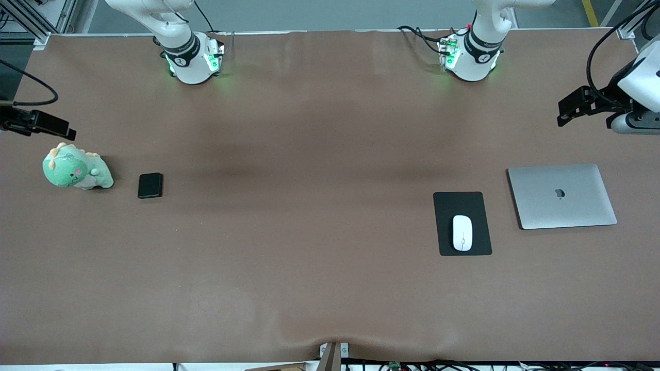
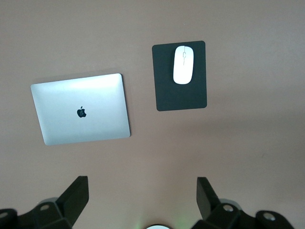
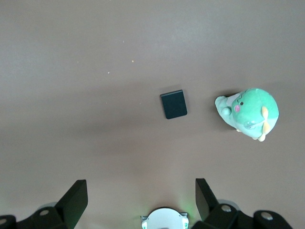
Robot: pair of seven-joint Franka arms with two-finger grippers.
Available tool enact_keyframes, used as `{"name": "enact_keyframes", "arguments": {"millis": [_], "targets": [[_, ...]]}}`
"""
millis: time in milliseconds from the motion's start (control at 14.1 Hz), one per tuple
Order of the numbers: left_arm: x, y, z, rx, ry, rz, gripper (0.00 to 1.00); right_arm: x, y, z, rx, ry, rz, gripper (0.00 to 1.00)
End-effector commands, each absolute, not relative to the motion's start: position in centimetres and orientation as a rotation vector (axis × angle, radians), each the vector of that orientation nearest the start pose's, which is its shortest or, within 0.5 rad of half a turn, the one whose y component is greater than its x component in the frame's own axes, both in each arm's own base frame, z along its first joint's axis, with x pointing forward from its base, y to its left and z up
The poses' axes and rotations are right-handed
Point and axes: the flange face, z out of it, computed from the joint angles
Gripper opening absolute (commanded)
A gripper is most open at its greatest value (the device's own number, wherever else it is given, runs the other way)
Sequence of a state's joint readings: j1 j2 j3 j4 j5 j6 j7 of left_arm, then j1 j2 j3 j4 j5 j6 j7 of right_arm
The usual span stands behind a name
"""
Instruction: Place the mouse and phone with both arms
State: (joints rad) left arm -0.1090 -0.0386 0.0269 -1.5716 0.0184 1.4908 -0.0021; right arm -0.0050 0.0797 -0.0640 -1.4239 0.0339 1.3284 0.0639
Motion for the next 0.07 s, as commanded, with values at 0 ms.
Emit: {"name": "enact_keyframes", "arguments": {"millis": [0], "targets": [[53.55, -3.84, 63.81, -3.116, 0.147, 0.047, 1.00, 52.36, -3.16, 62.84, -3.081, 0.188, 0.261, 1.00]]}}
